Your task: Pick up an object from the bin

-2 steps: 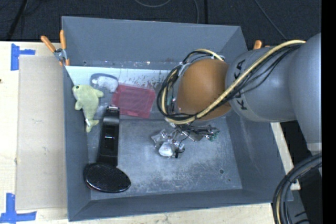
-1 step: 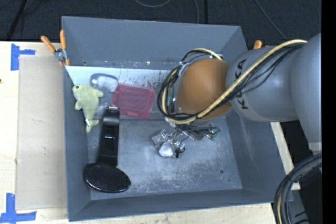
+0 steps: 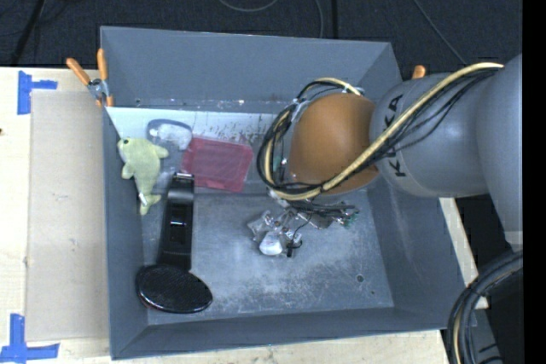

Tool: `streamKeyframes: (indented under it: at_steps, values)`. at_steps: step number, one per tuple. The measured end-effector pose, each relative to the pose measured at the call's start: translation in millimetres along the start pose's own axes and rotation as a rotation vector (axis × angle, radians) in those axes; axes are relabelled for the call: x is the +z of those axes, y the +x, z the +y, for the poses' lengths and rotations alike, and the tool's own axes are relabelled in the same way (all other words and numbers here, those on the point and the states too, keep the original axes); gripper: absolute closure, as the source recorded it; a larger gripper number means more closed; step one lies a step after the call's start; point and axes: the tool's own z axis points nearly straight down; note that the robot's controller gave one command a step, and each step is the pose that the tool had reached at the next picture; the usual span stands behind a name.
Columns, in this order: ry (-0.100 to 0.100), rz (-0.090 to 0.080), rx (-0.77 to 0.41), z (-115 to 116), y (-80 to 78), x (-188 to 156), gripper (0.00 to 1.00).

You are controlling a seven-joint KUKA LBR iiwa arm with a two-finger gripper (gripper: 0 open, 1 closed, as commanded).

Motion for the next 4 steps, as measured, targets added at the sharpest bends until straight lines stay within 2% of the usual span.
streamKeyframes:
  at_steps: [4]
  values:
    - [0.000,-0.001,0.009,0,-0.3,-63,1.00]
